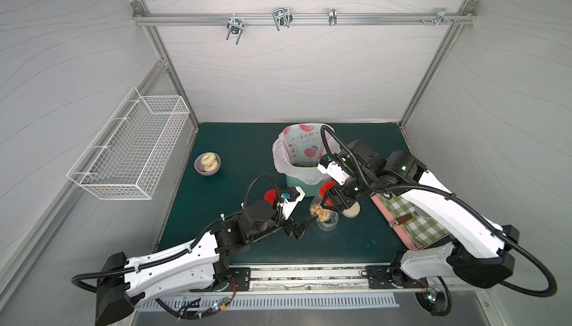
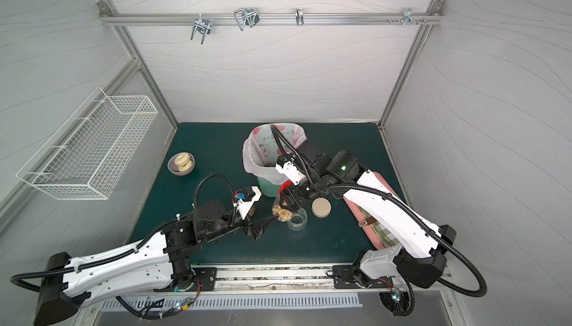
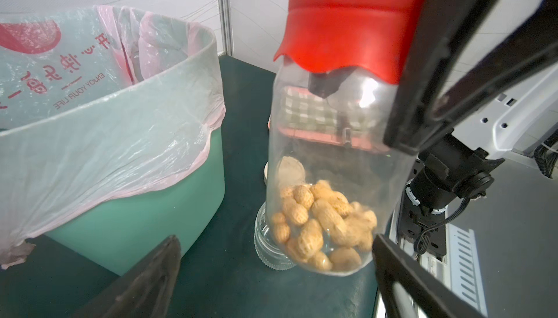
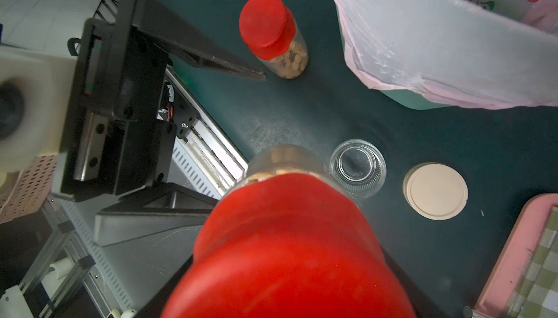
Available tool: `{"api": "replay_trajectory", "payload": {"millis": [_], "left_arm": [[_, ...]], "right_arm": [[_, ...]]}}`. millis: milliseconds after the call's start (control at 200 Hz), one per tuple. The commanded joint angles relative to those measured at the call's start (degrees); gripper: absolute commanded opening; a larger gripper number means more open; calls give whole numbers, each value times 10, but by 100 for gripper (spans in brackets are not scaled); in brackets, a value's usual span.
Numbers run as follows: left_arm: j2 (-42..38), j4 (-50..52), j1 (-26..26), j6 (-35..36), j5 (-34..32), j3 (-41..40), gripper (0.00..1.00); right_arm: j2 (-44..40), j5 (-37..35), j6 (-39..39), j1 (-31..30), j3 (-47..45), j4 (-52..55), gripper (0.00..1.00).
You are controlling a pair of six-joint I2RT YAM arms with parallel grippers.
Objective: Empty moldy peanuts from jars
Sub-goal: Pick up the jar from the center of the board.
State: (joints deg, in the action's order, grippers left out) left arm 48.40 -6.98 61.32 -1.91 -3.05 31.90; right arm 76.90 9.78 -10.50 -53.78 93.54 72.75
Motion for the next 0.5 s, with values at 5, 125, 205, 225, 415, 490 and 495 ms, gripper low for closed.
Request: {"api": "replay_trajectory", "payload": {"millis": [5, 125, 205, 225, 415, 490, 495], "left_arm": [[-2, -38, 3, 8, 12, 25, 100], [7, -42, 3, 5, 23, 30, 100], [15, -45, 3, 3, 30, 33, 100], [17, -45, 3, 3, 33, 34, 100], [34, -42, 3, 1, 37, 43, 100], [36, -44, 3, 1, 37, 43, 99], [36, -44, 3, 1, 37, 43, 99]], "right_arm": [[-6, 69, 5, -1, 14, -5, 60], [2, 78, -2, -11, 21, -20, 60], [9, 68, -7, -22, 25, -27, 60], [10, 68, -7, -25, 26, -30, 60], [16, 62, -16, -36, 30, -52, 60], [12, 64, -20, -37, 31, -61, 60], [12, 64, -20, -37, 31, -62, 60]]}}
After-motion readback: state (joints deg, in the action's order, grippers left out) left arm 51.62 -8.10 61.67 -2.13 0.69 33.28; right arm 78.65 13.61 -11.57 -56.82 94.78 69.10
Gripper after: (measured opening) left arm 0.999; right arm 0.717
